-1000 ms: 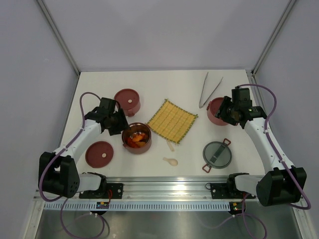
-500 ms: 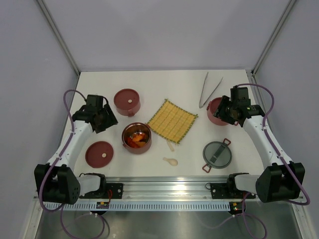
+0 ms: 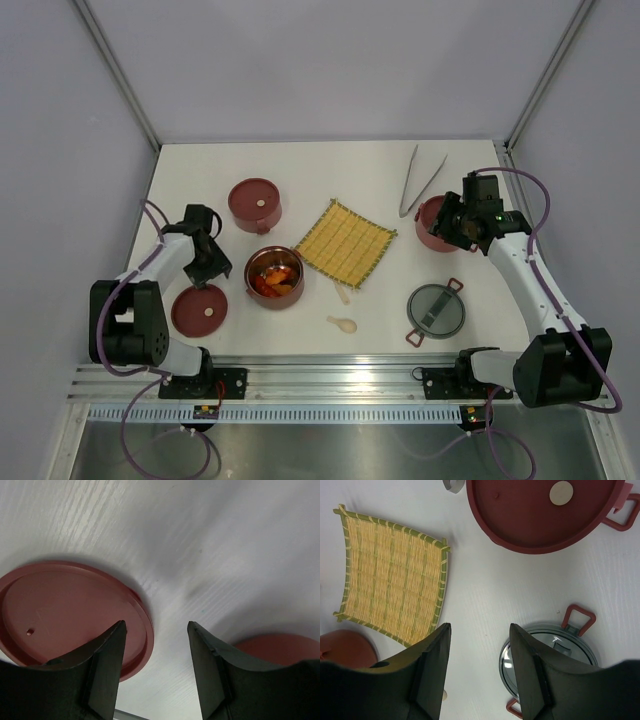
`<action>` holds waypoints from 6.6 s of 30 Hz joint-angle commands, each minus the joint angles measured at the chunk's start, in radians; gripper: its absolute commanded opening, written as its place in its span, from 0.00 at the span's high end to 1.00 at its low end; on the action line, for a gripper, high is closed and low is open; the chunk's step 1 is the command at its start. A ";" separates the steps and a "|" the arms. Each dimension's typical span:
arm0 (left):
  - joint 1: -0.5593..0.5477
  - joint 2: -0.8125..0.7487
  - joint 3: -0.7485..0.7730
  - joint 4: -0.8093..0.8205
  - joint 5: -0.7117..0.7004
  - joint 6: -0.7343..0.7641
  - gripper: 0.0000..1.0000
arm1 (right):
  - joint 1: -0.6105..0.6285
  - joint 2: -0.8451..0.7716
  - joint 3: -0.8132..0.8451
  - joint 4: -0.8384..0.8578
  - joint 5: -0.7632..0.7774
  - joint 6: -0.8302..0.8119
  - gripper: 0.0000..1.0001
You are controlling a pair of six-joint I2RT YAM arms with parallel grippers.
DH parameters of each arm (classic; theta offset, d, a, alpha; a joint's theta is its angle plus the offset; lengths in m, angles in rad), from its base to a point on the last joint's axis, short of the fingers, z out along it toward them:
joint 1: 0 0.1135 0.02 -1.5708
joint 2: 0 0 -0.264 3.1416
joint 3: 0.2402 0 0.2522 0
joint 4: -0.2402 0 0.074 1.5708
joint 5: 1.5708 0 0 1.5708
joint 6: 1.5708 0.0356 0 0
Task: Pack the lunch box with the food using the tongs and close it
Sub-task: Pick up the box lid from the center of the board, then close the box lid on the packing box, then pick up the packing box from the center of the board.
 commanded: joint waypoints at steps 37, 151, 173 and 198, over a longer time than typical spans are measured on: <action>-0.461 -0.052 0.561 -0.322 -0.170 0.177 1.00 | 0.006 -0.138 -0.017 -0.035 0.038 0.010 0.41; -0.176 0.221 0.667 -0.097 0.047 0.175 0.58 | 0.006 -0.176 0.003 -0.114 0.085 0.007 0.41; 0.025 0.628 0.955 -0.102 0.232 0.207 0.36 | 0.007 -0.147 0.030 -0.113 0.058 0.020 0.41; 0.025 0.515 0.658 -0.022 0.135 0.145 0.75 | 0.006 -0.152 0.026 -0.117 0.050 0.013 0.41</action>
